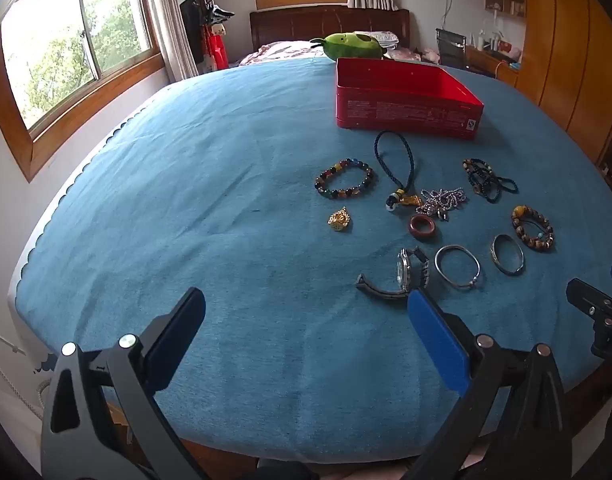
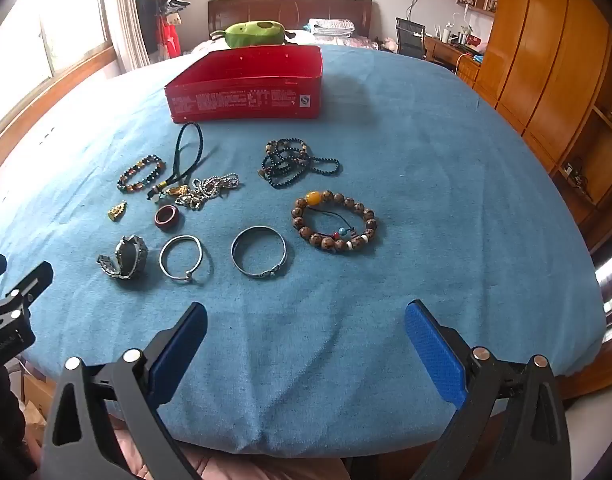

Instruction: Organize jewelry

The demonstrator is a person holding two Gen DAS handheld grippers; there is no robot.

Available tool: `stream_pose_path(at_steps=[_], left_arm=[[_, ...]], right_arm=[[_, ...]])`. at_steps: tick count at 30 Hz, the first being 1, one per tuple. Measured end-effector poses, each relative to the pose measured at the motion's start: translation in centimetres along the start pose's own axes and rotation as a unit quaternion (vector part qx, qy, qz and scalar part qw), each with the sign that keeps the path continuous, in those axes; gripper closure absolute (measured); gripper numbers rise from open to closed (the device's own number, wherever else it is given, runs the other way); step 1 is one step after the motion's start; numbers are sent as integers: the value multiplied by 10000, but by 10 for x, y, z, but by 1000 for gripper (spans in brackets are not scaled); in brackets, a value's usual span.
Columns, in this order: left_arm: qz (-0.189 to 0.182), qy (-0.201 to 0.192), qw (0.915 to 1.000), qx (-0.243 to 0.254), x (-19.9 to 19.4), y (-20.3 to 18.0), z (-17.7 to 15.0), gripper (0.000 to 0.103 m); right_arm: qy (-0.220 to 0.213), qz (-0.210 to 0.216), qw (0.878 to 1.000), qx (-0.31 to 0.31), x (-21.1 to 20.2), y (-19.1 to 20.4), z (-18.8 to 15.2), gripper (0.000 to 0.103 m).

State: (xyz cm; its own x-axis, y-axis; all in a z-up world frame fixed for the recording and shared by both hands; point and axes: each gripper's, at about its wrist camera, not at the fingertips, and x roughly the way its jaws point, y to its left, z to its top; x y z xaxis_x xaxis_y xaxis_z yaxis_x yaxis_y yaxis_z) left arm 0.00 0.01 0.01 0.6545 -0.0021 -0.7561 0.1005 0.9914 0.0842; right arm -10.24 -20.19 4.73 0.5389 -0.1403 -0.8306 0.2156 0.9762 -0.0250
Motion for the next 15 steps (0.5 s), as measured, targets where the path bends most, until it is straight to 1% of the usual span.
stream_pose_path(at_steps=[15], left_arm=[[5,4,10000,8,0,0,0,3]], right_arm=[[-24,7,10000,3,-1,1,0,4]])
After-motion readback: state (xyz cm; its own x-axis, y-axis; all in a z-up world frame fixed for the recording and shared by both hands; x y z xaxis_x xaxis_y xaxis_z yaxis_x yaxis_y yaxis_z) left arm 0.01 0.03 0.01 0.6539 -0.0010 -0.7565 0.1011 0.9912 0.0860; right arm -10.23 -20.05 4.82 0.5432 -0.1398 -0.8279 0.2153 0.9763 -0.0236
